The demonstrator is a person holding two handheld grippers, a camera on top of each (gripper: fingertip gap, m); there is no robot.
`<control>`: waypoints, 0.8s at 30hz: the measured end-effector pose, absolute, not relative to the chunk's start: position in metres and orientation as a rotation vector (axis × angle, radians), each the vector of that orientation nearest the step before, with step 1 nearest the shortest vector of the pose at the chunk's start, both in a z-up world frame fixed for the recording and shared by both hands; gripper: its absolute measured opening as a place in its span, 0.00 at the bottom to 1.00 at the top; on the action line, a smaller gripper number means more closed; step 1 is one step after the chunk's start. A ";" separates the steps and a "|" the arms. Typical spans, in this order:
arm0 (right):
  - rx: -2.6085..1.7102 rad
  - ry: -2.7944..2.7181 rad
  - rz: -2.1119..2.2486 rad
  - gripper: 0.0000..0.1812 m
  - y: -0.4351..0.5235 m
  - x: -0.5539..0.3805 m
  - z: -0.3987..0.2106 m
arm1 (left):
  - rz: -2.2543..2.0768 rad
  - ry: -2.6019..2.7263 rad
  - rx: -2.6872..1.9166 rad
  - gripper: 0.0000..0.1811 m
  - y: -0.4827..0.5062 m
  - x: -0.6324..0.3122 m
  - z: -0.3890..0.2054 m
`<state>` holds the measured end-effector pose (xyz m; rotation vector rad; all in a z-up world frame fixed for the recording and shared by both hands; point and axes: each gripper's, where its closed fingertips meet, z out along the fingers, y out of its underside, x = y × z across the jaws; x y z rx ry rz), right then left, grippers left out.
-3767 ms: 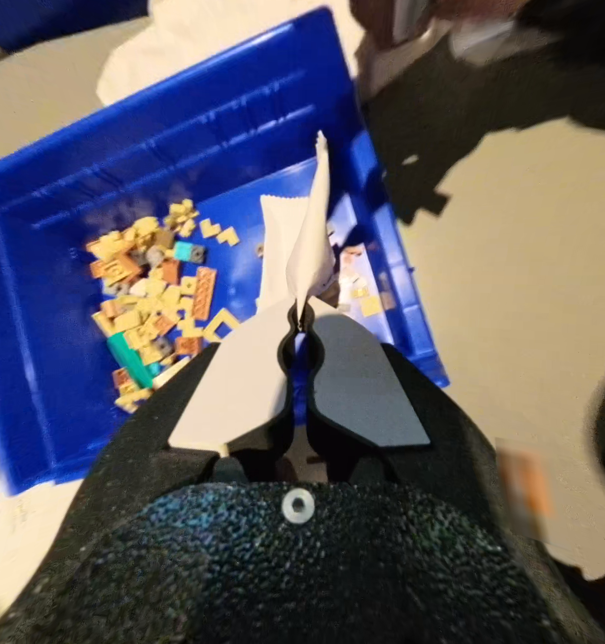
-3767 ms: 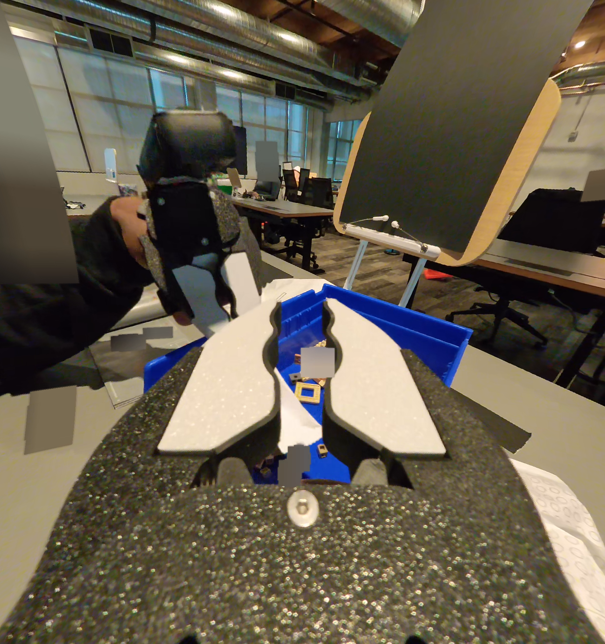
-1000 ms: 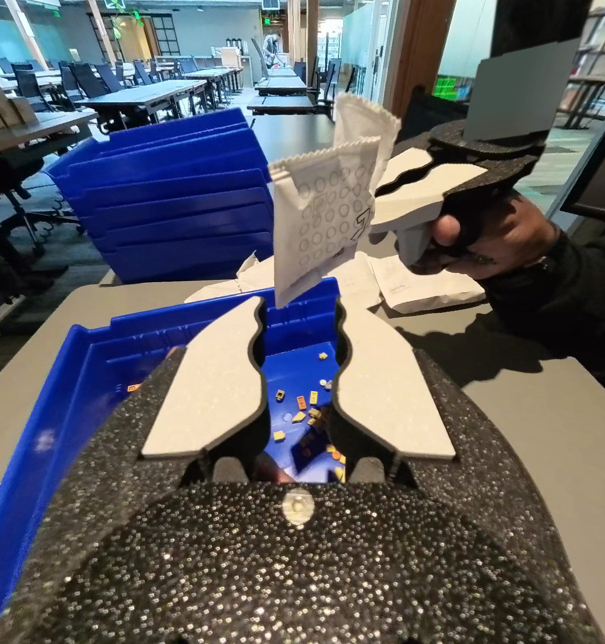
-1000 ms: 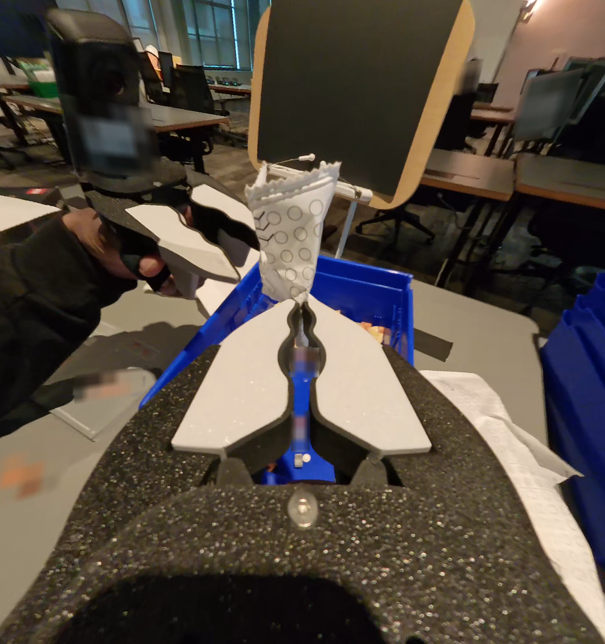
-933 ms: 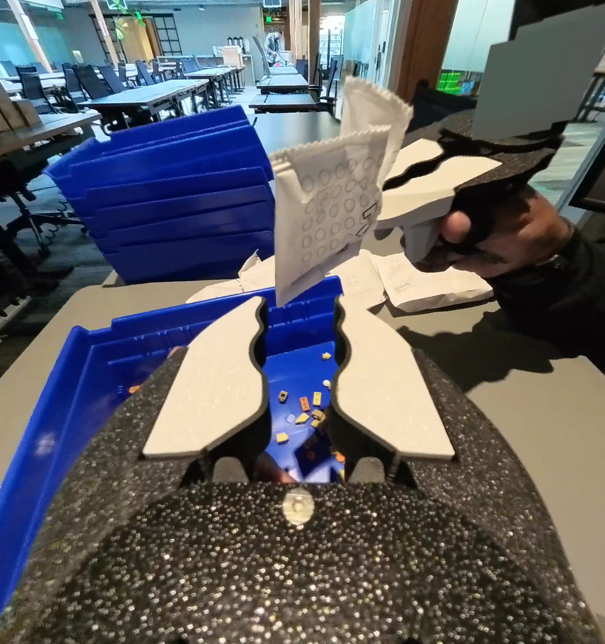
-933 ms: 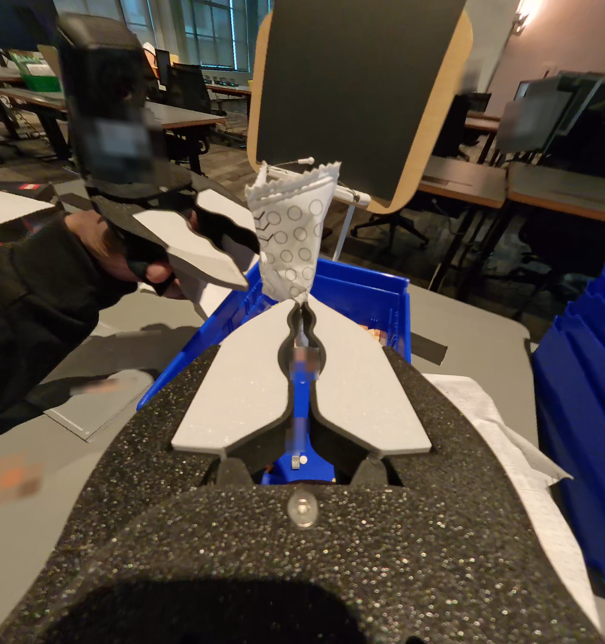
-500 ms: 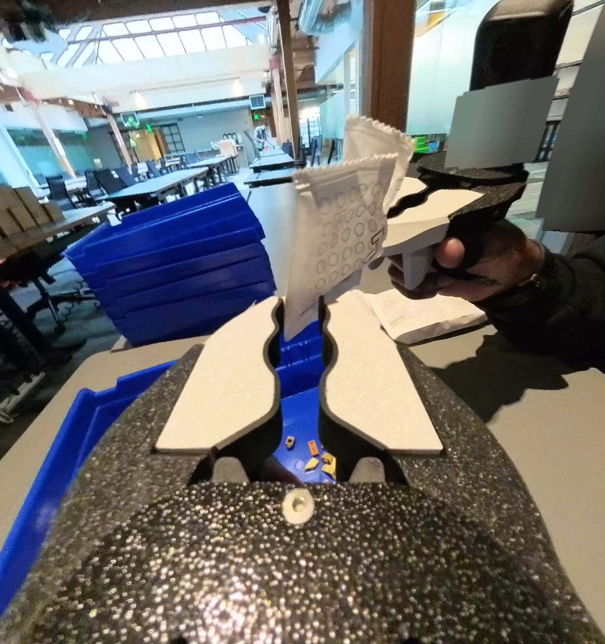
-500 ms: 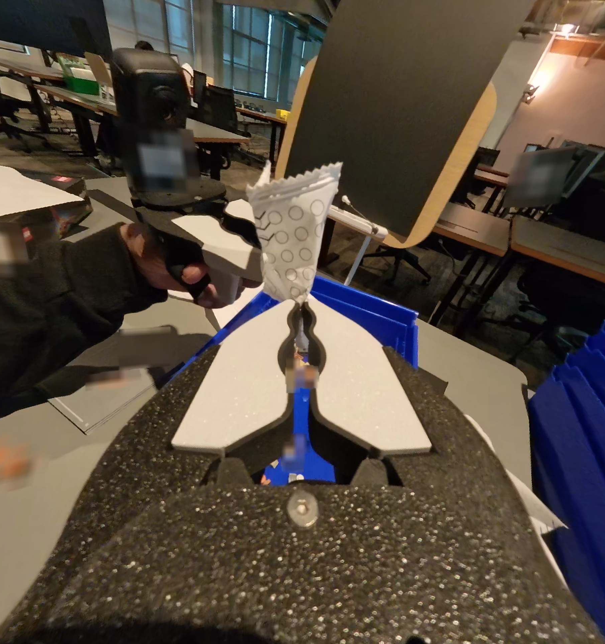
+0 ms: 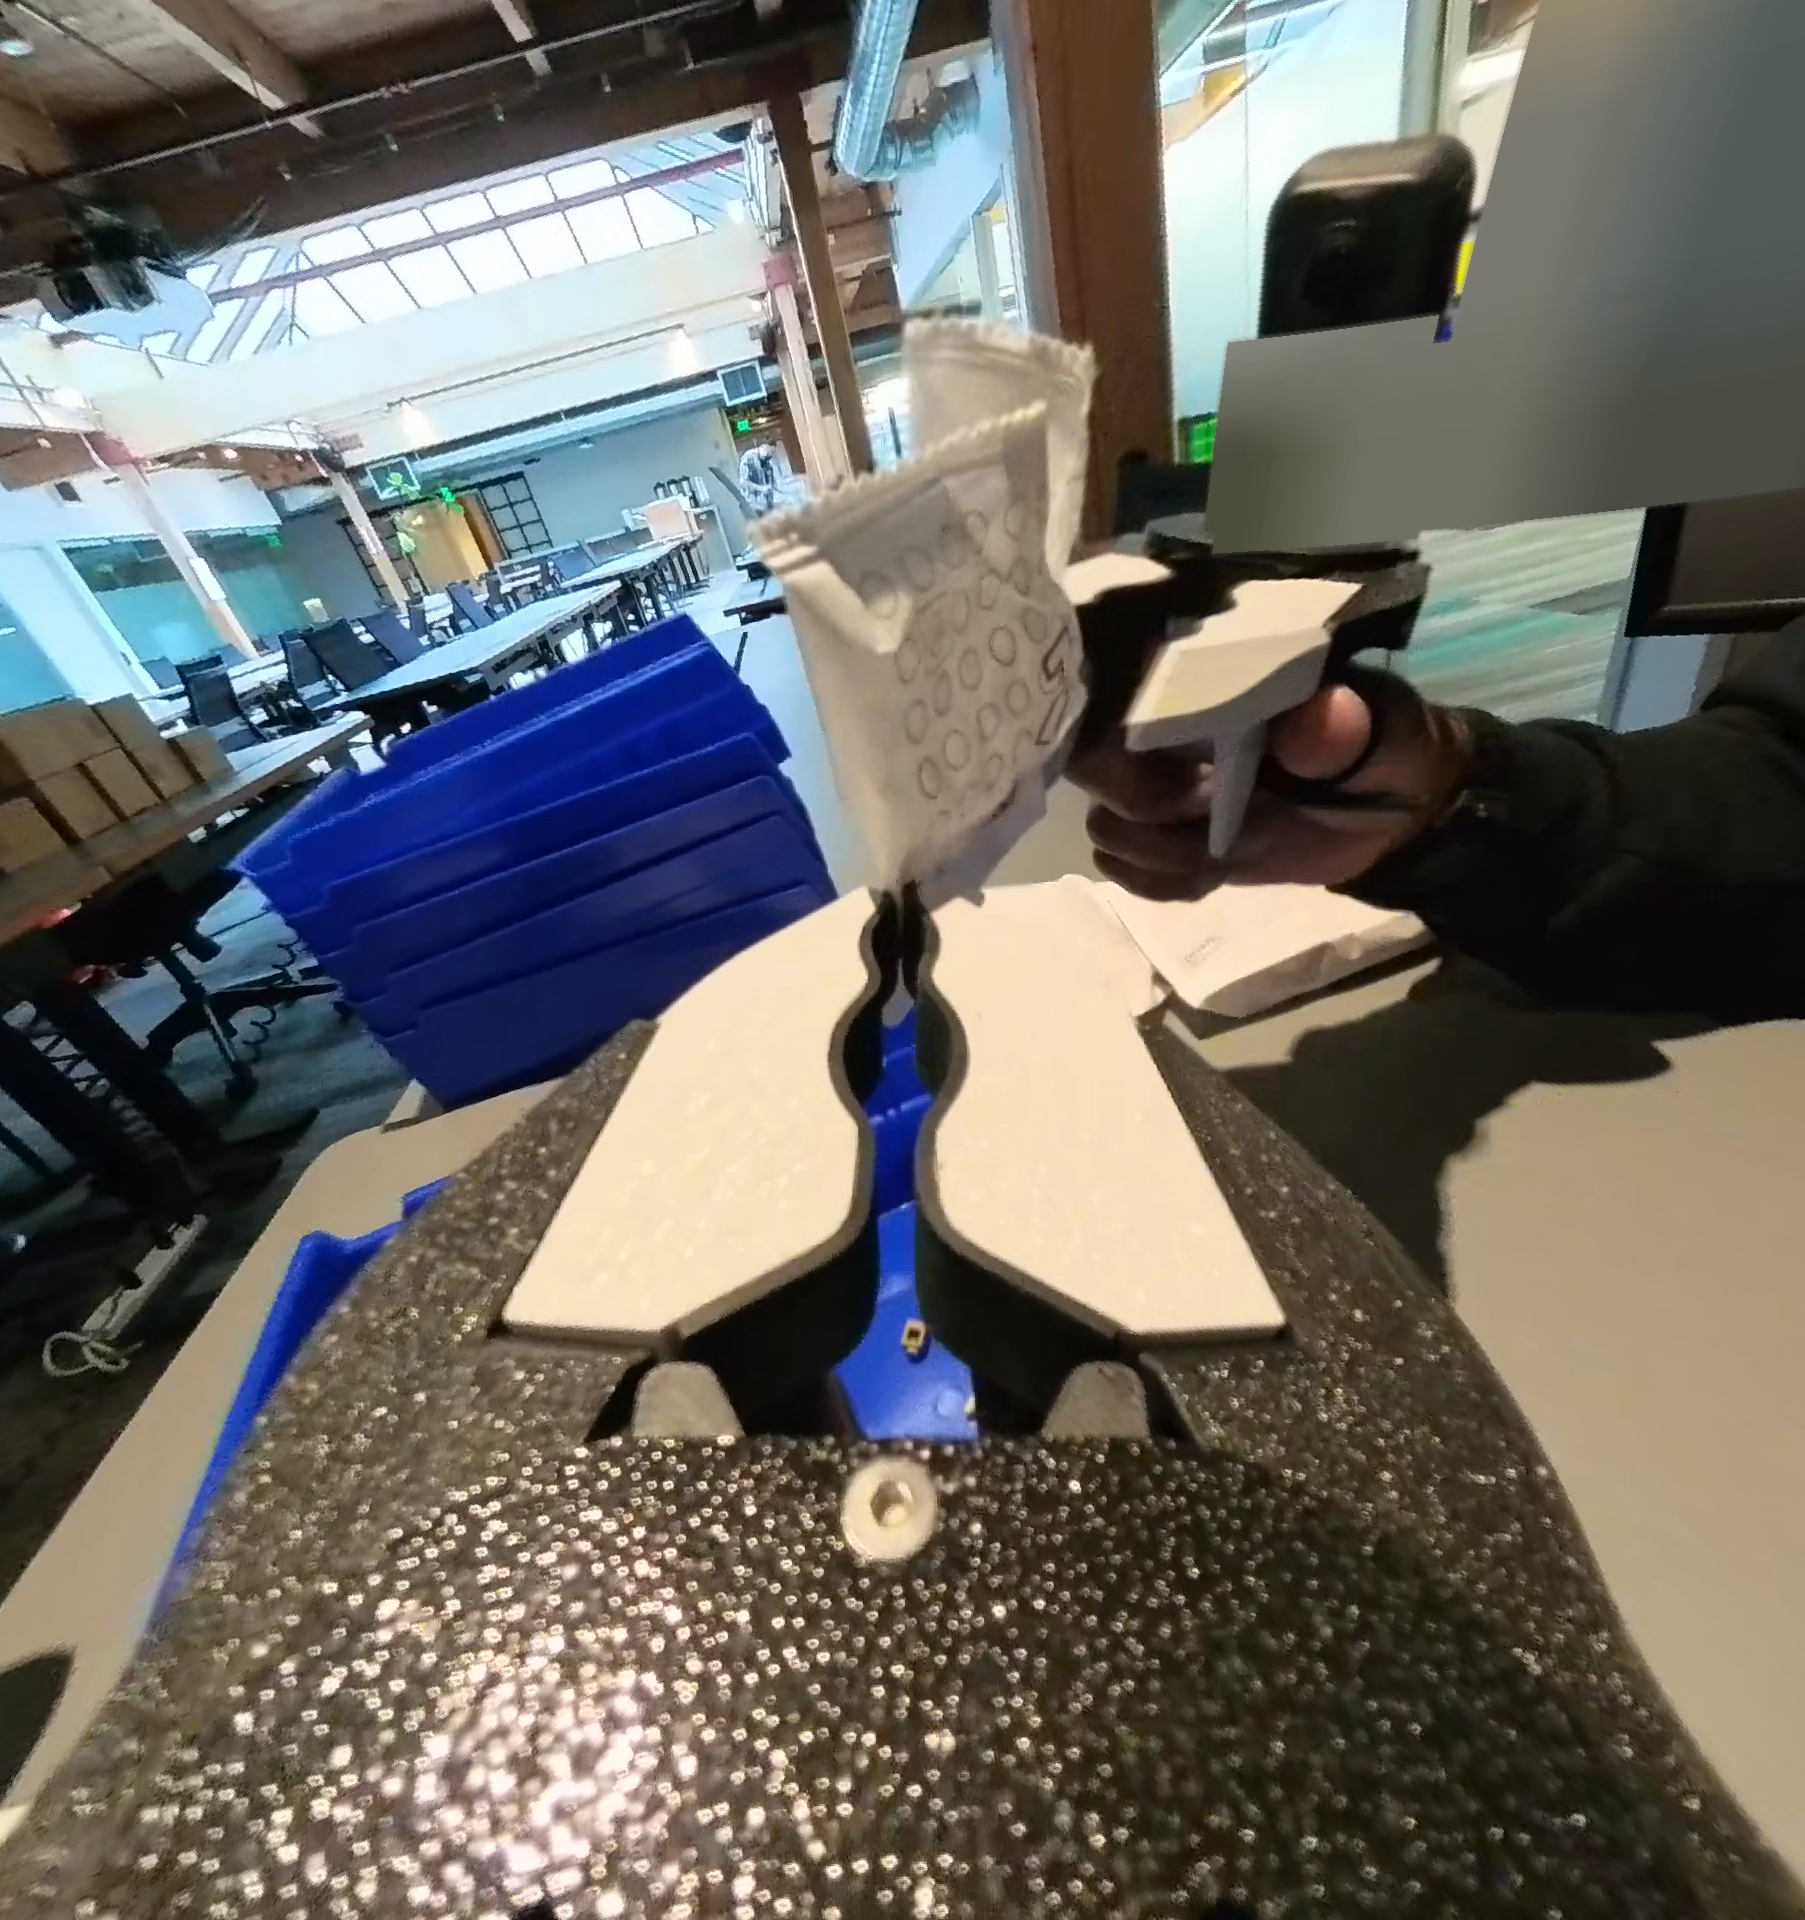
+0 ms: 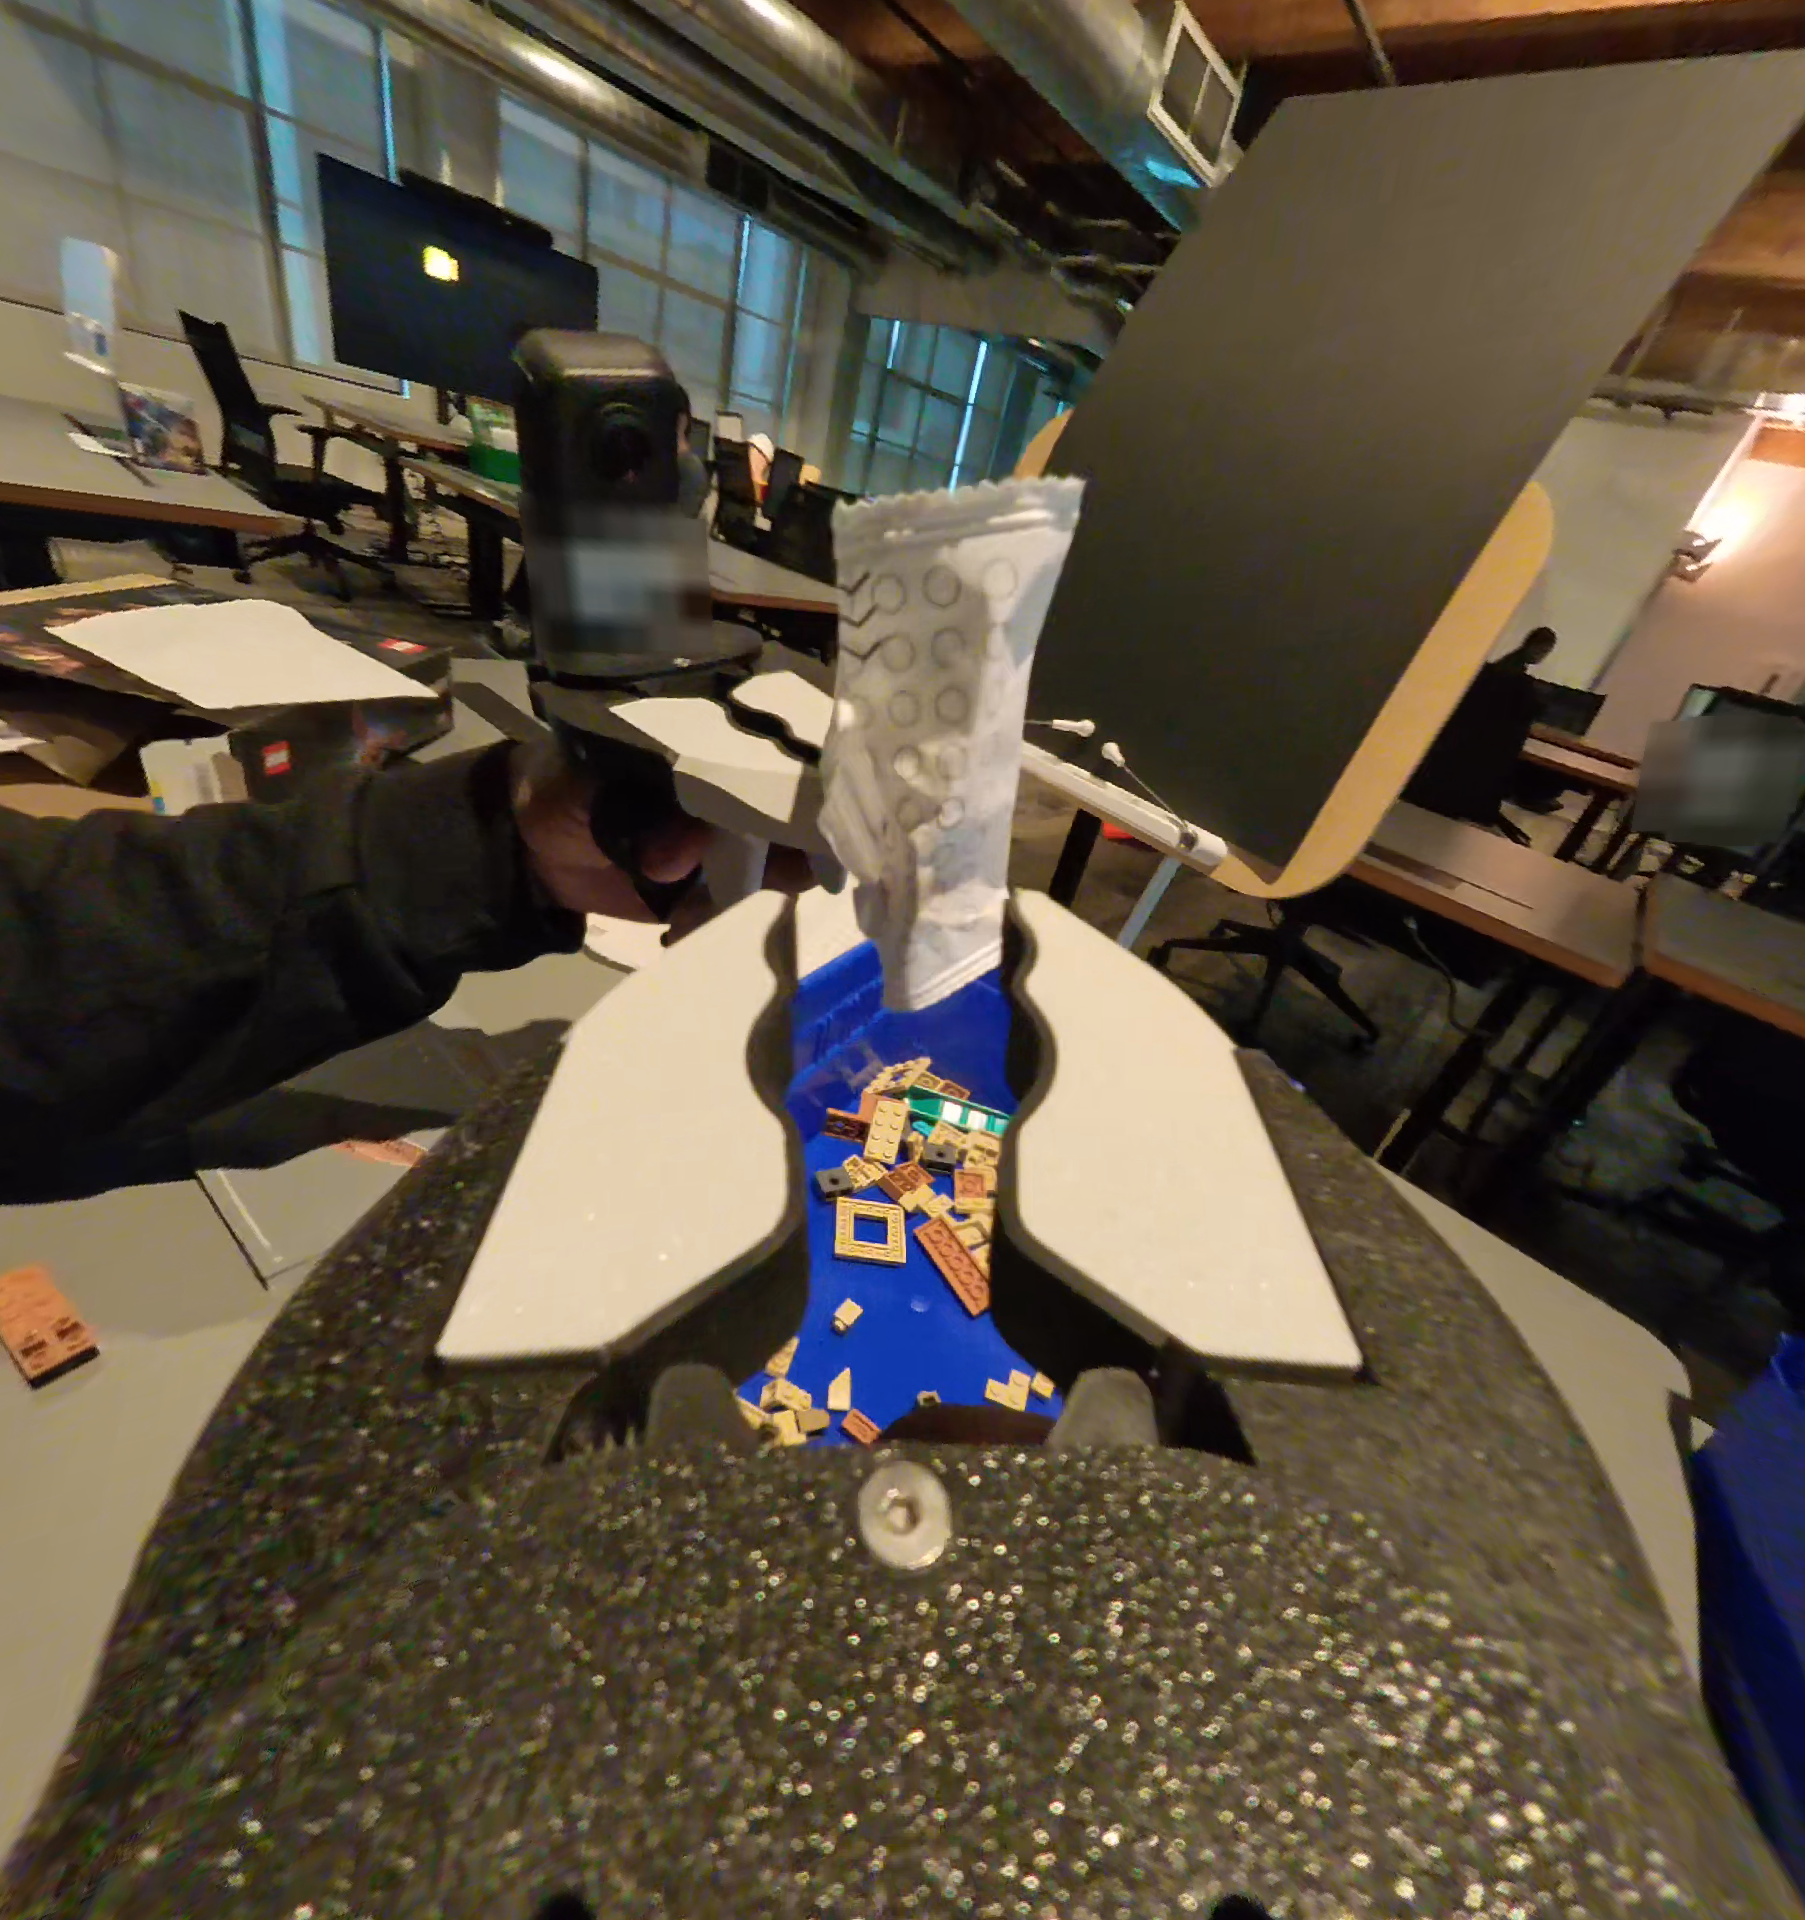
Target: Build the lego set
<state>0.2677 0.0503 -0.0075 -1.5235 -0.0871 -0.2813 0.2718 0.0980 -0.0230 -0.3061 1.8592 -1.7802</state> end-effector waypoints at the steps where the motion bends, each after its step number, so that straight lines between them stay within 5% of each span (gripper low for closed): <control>1: -1.521 -0.099 -0.276 0.23 0.049 0.268 -0.007 | -1.771 1.874 -0.309 0.00 0.100 0.271 -0.024; 8: -1.602 -0.120 -0.223 0.29 0.059 0.264 -0.021 | -1.695 2.087 -0.286 0.00 0.097 0.259 -0.045; 14: -1.530 -0.118 -0.158 0.08 0.061 0.257 -0.017 | -1.781 2.146 -0.325 0.00 0.092 0.257 -0.051; 24: -1.403 -0.117 -0.102 0.06 0.055 0.253 -0.005 | -2.132 2.062 -0.412 0.00 0.088 0.260 -0.043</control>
